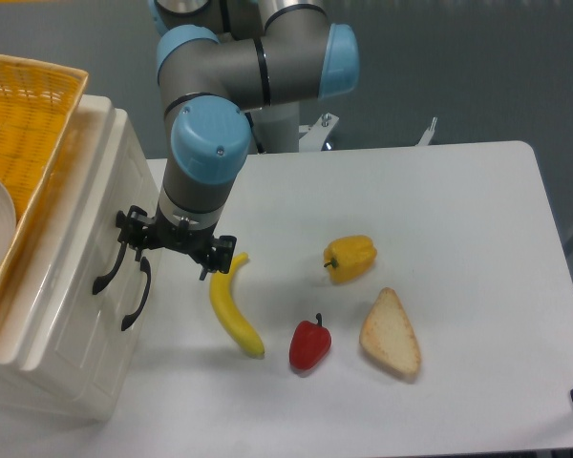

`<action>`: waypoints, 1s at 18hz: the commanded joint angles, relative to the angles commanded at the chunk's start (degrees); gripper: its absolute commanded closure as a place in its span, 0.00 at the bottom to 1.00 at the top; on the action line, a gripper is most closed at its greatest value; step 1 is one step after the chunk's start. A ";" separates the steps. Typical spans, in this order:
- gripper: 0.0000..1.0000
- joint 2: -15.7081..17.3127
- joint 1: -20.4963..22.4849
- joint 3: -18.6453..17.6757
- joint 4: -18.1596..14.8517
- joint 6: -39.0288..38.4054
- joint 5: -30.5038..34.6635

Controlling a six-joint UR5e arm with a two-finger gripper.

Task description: Slide the top white drawer open

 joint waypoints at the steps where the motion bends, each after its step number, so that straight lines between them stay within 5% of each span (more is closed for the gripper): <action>1: 0.00 0.09 -0.09 -0.09 0.00 -0.09 0.00; 18: 0.00 -0.18 -2.64 -0.53 -0.09 -3.60 0.53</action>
